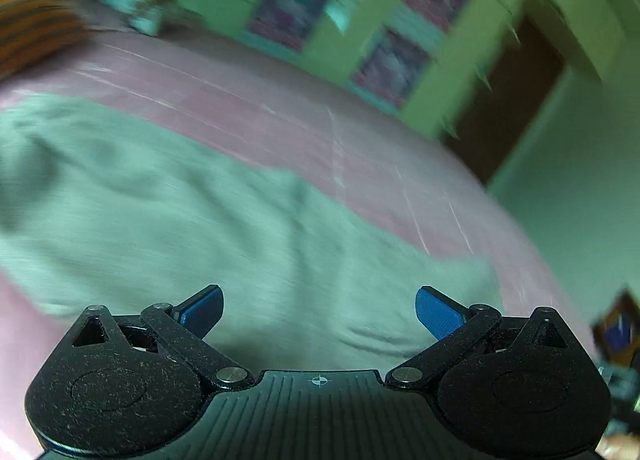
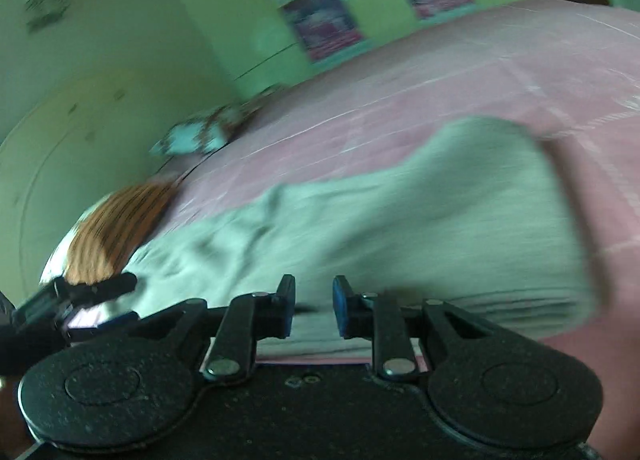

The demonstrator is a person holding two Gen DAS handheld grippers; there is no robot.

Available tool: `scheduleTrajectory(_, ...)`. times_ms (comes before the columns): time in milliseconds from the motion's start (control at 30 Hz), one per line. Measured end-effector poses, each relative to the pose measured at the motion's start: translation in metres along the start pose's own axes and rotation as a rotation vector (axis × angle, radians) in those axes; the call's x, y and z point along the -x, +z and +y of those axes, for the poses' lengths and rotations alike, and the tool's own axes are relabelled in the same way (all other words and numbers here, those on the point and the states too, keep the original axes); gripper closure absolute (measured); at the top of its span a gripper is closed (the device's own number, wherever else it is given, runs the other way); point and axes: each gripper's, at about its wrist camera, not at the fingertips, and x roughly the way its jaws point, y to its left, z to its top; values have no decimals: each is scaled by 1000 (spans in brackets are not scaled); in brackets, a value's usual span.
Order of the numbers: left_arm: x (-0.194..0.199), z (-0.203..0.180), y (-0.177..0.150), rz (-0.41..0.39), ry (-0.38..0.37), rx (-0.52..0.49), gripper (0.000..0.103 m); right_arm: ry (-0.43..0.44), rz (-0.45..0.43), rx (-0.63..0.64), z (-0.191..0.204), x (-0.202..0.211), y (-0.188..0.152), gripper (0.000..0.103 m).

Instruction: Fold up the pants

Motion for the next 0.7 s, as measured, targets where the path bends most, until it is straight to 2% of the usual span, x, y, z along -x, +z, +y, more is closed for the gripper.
scheduleTrajectory(33,-11,-9,-2,35,13,-16,19,-19,-11,-12,-6,6,1,88)
scheduleTrajectory(100,-25,-16,-8,92,41,-24,36,-32,-19,-43,-18,15,1,88)
scheduleTrajectory(167,-26,-20,-17,108,63,-14,36,-32,-24,-68,-32,15,-3,88)
scheduleTrajectory(300,-21,-23,-26,91,65,-11,36,-19,-24,-111,-42,18,-9,86)
scheduleTrajectory(433,-21,-16,-23,71,50,76,36,30,2,-179,-38,2,-12,85)
scheduleTrajectory(500,-20,-12,-17,50,79,86,36,89,42,-213,-32,-9,-13,85)
scheduleTrajectory(567,-11,-5,-11,18,116,84,36,114,71,-194,-17,-20,-14,82)
scheduleTrajectory(633,-1,10,-4,-3,181,61,36,120,82,-133,2,-28,-15,81)
scheduleTrajectory(700,13,33,3,-32,279,36,36,120,102,-70,20,-36,-16,81)
